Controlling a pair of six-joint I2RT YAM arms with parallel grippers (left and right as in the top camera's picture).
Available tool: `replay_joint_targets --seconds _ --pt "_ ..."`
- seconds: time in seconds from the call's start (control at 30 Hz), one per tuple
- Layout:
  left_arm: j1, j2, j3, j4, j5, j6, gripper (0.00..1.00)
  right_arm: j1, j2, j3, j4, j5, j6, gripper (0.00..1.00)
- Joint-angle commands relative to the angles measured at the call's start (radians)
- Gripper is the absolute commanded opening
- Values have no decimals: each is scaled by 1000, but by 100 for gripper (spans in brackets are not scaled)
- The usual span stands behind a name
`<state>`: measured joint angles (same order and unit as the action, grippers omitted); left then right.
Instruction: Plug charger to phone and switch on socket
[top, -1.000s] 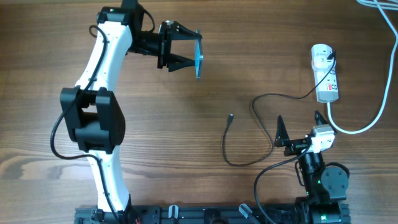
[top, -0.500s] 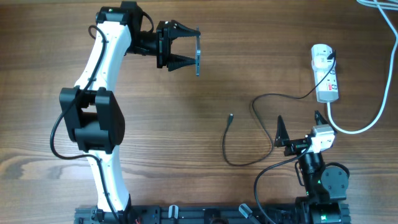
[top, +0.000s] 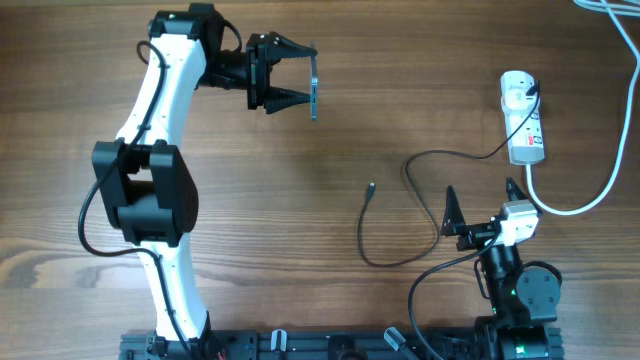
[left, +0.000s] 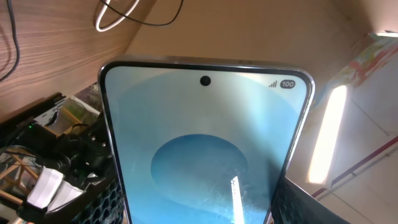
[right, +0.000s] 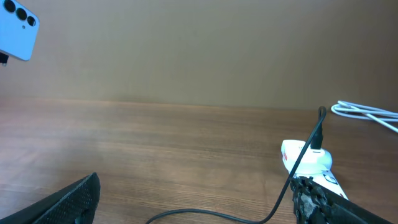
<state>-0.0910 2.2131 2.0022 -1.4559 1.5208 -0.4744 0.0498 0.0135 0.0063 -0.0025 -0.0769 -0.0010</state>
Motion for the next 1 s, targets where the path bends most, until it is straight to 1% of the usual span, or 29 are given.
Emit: replay_joint_targets --seconds 0.0,0.03,0.1,0.13,0.17,0.2,0.23,0.27,0.3,0.33,0.37,0.4,0.47,0.5,0.53,0.57,0.6,0.67,0.73,0.77,0.8,0.83,0.87,0.9,0.93,0.97 --pt "5 -32 23 -4 56 -6 60 -4 -9 -1 19 -26 26 100" --pt "5 -32 24 -4 56 -6 60 -4 -9 -1 16 -133 111 100" --pt "5 -31 24 -4 56 -5 60 -3 -7 -1 42 -368 367 100" --pt "5 -32 24 -4 56 -5 60 -3 -7 -1 45 -523 581 100" --pt "5 -32 23 -4 56 -5 60 -3 -7 -1 43 -563 764 100" --pt "5 -32 24 -4 56 -6 59 -3 -6 -1 34 -562 920 100" --pt "5 -31 23 -4 56 -6 59 -3 -1 -1 43 -557 1046 100" --pt "5 -31 23 -4 56 -5 59 -3 0 -1 67 -545 1112 100" --pt "5 -32 23 -4 56 -5 59 -3 0 -1 135 -557 1128 100" --pt "5 -31 23 -4 56 -5 60 -3 0 -1 215 -586 1117 100" --pt "5 -32 24 -4 56 -5 59 -3 0 0 332 -620 1099 100" --pt "5 -32 24 -4 56 -5 59 -3 0 16 403 -629 1100 100" --pt "5 -32 24 -4 56 -6 59 -3 10 74 384 -628 1052 100" --pt "5 -32 24 -4 56 -6 59 -3 28 129 327 -628 970 100" --pt "5 -31 24 -4 56 -6 59 -3 58 205 209 -621 853 100" --pt "5 -32 24 -4 56 -6 59 -3 91 272 101 -599 770 100" --pt "5 -31 23 -4 56 -6 59 -3 168 399 -103 -543 605 100" --pt "5 -31 23 -4 56 -5 59 -3 332 590 -364 -492 369 100" --pt "5 -32 23 -4 56 -6 59 -3 517 772 -603 -522 229 100" --pt "5 -31 23 -3 56 -5 58 -3 594 845 -684 -571 206 100" --pt "5 -32 24 -3 56 -5 58 -3 681 924 -731 -695 235 100" --pt "5 -32 24 -3 56 -5 58 -3 744 969 -712 -869 273 100" --pt "5 -32 24 -3 56 -5 58 0 788 990 -637 -1003 278 99" --pt "5 -32 23 -3 56 -5 58 25 830 1020 -578 -1011 361 99" --pt "5 -31 24 -3 56 -5 57 61 852 1051 -601 -933 391 99" --pt "5 -31 24 -2 56 -5 57 99 866 1080 -635 -857 383 99"
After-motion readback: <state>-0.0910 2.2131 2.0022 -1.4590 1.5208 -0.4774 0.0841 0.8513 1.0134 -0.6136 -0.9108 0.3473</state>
